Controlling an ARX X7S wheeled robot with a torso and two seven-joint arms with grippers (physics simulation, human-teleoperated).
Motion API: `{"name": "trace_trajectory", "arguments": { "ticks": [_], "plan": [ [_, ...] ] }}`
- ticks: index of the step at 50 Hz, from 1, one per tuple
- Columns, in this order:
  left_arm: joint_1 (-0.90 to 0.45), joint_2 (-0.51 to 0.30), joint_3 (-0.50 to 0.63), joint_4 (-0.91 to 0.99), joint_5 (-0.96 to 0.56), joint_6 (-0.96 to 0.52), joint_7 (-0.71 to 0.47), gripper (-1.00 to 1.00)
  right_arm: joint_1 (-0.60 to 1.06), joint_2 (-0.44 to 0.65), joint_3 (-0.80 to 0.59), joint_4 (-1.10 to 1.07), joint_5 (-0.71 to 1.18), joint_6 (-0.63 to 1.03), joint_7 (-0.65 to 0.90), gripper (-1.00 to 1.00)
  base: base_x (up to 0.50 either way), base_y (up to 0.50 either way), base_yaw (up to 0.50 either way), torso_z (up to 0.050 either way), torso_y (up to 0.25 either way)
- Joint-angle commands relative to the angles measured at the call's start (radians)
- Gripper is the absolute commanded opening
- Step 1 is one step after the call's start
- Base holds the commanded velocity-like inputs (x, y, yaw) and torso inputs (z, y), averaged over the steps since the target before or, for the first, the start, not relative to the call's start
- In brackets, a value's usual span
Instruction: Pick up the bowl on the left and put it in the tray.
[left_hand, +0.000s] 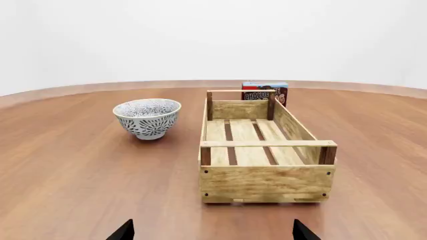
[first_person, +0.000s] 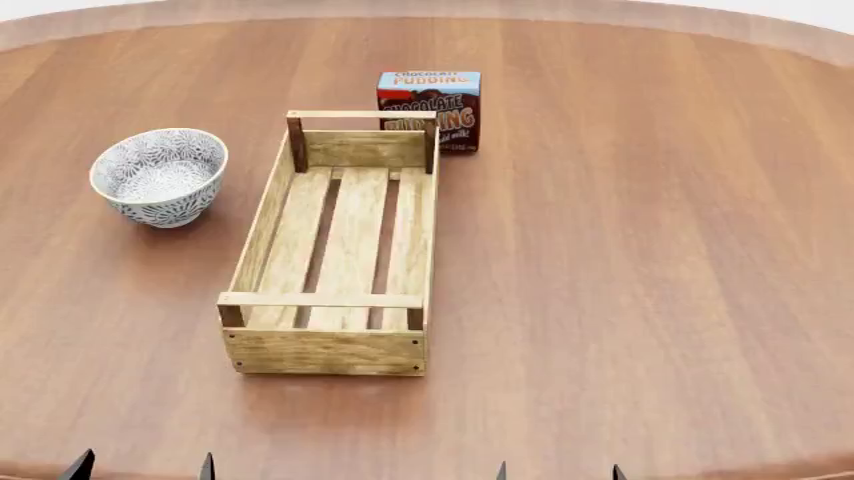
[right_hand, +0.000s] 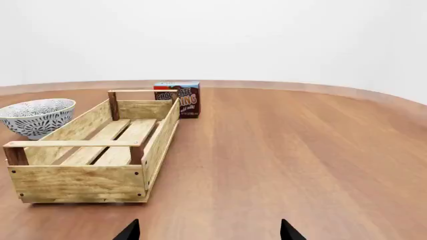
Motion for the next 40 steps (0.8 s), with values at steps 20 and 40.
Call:
{"name": "trace_trajectory", "arguments": {
  "ticks": [20,40],
  "plan": [
    [0.006,-0.063,0.075,0.003,-0.037,0.032,-0.092,1.0,-0.001,0.066,-0.078,-0.007,0.073,-0.008,0.066,1.0,0.0,0.0,0.0,0.0,0.0],
    [0.0,-0.089,0.119,0.001,-0.019,0.032,-0.133,1.0,-0.017,0.09,-0.101,-0.012,0.113,-0.082,0.073,1.0,0.0,0.31,0.0,0.0,0.0]
  ]
}}
